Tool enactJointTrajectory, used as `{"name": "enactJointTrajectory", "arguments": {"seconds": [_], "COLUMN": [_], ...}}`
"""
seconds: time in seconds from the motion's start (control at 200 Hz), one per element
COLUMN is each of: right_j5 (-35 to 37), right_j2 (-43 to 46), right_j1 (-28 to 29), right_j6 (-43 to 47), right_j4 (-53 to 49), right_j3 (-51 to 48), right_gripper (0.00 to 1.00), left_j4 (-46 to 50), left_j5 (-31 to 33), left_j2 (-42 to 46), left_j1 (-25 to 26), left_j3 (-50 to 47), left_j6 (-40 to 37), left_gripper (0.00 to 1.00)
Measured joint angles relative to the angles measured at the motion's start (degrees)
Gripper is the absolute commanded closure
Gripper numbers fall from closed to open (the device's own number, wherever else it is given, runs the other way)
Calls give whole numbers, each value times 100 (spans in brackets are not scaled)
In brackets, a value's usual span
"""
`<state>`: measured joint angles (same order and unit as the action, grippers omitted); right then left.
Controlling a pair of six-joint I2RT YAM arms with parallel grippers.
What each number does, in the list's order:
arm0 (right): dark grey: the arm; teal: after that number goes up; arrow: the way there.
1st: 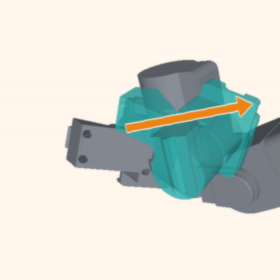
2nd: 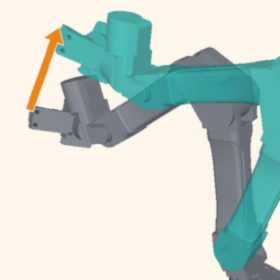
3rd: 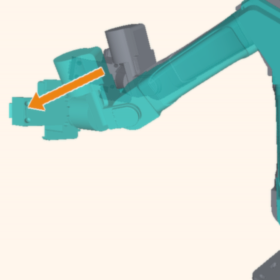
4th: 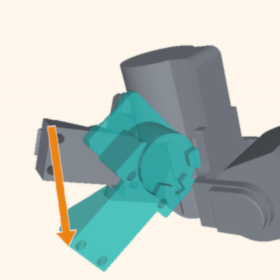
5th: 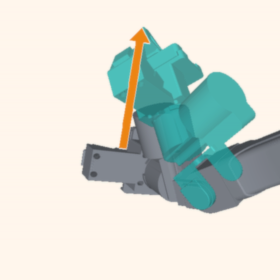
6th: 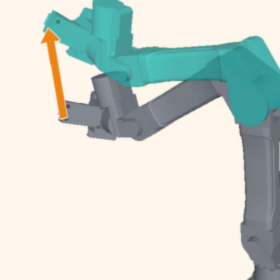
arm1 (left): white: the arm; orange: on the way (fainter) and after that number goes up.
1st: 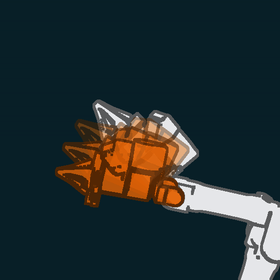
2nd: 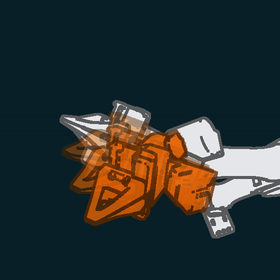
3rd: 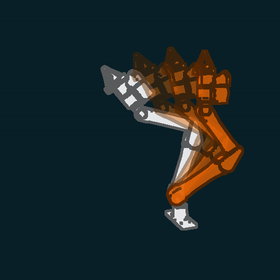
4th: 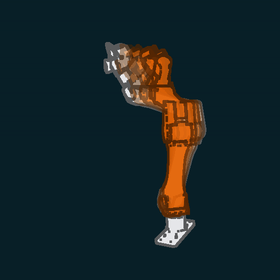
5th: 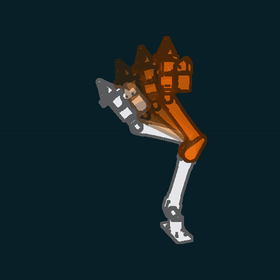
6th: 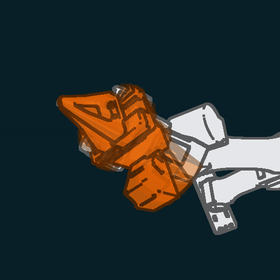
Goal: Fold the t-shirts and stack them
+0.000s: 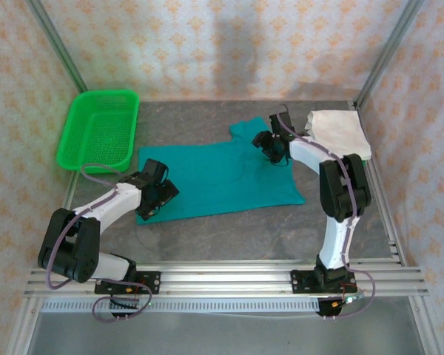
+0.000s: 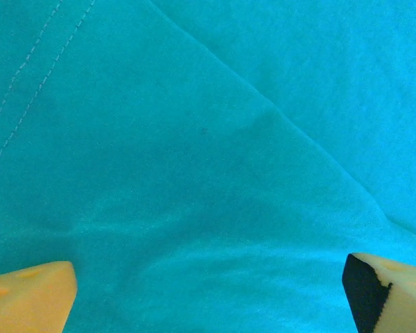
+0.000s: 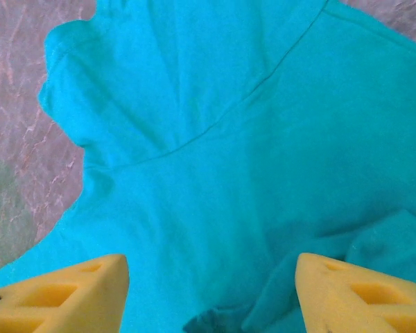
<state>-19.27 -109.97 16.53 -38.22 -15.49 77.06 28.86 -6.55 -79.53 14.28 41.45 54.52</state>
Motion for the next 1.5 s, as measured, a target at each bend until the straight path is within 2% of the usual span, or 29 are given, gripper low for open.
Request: {"name": "enactJointTrajectory", "arguments": {"seconds": [0.21, 0.46, 0.806, 1.101, 1.316, 1.501], "right_j5": [26, -133, -352, -212, 490, 649], "right_j2": [734, 605, -278, -378, 234, 581], "right_j1": [4, 7, 2, 2, 162, 323], "right_j6": [146, 46, -24, 208, 562, 610], "right_j4": [125, 310, 374, 240, -31, -96], "right_j3": [-861, -1145, -313, 162, -719, -1316], "right_gripper": [37, 40, 45, 43, 42, 42], "left_j4": [-61, -146, -151, -151, -197, -463], "left_j5": [-4, -9, -9, -7, -7, -28], "left_j2": [-164, -352, -352, -352, -579, -1154], "left_j1": [0, 0, 0, 0, -2, -2], "left_j3": [109, 229, 229, 234, 595, 1095], "left_j6": [-2, -9, -13, -46, -111, -247], "left_gripper": [0, 0, 0, 0, 0, 0]}}
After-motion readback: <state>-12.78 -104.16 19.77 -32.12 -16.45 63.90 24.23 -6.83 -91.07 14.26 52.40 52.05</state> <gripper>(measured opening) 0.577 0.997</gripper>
